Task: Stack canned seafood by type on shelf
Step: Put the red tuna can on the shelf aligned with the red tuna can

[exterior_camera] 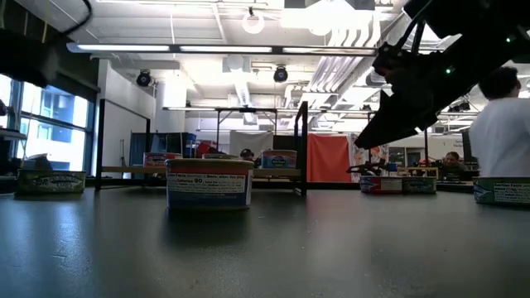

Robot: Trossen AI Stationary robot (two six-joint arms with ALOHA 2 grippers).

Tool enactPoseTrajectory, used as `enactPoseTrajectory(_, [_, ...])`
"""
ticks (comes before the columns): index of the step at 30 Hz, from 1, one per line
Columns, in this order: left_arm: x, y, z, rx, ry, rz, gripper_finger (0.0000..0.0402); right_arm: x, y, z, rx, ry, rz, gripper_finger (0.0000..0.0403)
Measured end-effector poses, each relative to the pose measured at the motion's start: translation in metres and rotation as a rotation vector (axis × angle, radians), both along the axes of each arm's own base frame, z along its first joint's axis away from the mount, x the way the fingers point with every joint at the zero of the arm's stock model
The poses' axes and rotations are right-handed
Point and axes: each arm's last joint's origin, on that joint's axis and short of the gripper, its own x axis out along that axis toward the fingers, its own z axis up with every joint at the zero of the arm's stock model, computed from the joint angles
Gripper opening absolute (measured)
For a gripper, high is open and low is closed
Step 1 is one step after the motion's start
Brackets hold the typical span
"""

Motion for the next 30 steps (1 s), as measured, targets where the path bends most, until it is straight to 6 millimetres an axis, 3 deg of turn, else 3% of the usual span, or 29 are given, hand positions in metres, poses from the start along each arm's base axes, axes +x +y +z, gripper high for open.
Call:
enactPoseTrajectory(5, [-0.01, -0.02, 0.002, -0.097, -0.02, 0.016, 0.0156, 0.003, 0.001, -0.001, -0.009, -0.008, 0.022, 0.0213])
enactPoseTrajectory(10, [-0.018, -0.025, 0.0, -0.093, 0.008, 0.046, 0.0146, 0.005, 0.001, 0.001, -0.025, -0.027, 0.039, 0.0213])
enactPoseTrajectory(23, [-0.006, -0.024, -0.01, 0.023, -0.031, -0.027, 0.0142, 0.006, 0.001, 0.002, -0.025, -0.032, 0.04, 0.0213])
enactPoseTrajectory(30, [0.007, -0.011, -0.013, 0.165, -0.137, 0.066, 0.0142, 0.006, 0.001, 0.002, -0.025, -0.034, 0.04, 0.0213])
